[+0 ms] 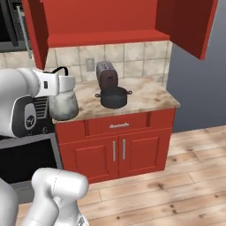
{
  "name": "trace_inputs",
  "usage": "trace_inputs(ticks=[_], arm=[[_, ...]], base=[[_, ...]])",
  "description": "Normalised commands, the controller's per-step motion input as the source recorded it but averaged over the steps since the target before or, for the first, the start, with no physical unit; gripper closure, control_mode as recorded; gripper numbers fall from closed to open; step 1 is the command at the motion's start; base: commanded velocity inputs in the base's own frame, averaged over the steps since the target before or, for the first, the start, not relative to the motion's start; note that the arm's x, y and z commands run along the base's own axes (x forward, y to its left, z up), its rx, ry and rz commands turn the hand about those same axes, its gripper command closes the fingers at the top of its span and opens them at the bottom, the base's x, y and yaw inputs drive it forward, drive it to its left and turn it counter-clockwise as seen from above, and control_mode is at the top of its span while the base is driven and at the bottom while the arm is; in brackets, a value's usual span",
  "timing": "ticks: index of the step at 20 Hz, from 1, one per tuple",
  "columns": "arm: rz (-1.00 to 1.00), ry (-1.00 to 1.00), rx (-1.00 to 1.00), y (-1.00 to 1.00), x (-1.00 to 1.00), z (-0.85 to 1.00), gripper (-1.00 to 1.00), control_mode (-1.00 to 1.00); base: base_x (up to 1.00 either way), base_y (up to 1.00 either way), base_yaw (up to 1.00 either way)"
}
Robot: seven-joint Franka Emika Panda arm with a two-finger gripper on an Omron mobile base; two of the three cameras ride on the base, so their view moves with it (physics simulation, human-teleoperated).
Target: Pick the kettle from the cabinet and place it on a stove burner. Then pick the pot from the counter and place it on another stove burner. Finally, turn both burners on.
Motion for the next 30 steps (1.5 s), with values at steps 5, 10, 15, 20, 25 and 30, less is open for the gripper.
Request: trace_inputs(ticks=[5,10,15,20,25,30], arm=[[0.0,0.0,0.0,0.0,0.0,0.0,1.0,1.0],[0.0,0.0,0.0,0.0,0.0,0.0,1.0,1.0],[0.0,0.0,0.0,0.0,0.0,0.0,1.0,1.0],[0.0,0.0,0.0,0.0,0.0,0.0,1.0,1.0],[0.0,0.0,0.0,0.0,0.0,0.0,1.0,1.0],[0.0,0.0,0.0,0.0,0.0,0.0,1.0,1.0]], base=[[-0.51,0.65,-0.33],[-0.53,0.64,-0.31],[-0.45,0.67,-0.28],[-0.23,0.72,-0.2],[-0.01,0.68,-0.02],[0.0,0.66,0.0]])
